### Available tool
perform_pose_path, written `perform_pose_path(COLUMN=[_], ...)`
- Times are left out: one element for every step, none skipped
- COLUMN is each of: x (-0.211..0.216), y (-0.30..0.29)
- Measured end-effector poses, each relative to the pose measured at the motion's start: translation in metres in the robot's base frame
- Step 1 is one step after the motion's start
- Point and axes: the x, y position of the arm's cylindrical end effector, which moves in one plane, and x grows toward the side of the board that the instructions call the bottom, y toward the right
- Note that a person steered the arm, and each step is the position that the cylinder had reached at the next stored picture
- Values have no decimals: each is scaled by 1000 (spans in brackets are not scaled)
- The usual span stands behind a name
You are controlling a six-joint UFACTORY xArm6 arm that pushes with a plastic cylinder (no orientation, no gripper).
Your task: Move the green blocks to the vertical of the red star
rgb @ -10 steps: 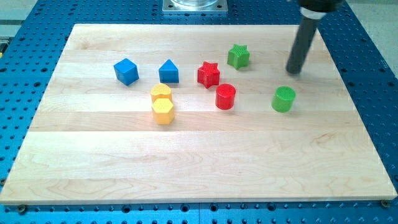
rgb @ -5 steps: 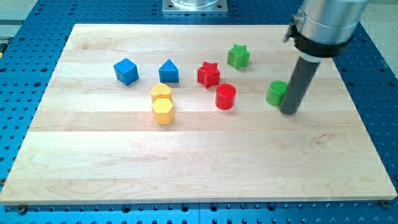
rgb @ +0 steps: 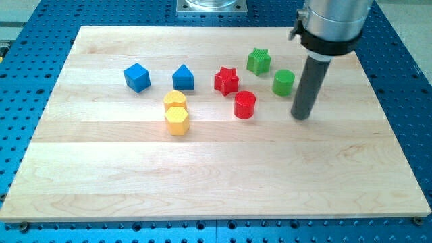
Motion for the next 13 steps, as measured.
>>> perform_pose_path(x=[-24, -68, -101, -125, -136, -124, -105, -128, -174, -183, -179, -178, -174], y=[0, -26, -50, -66, -68, -57, -24, -4, -7, -31, -57, -58, -32])
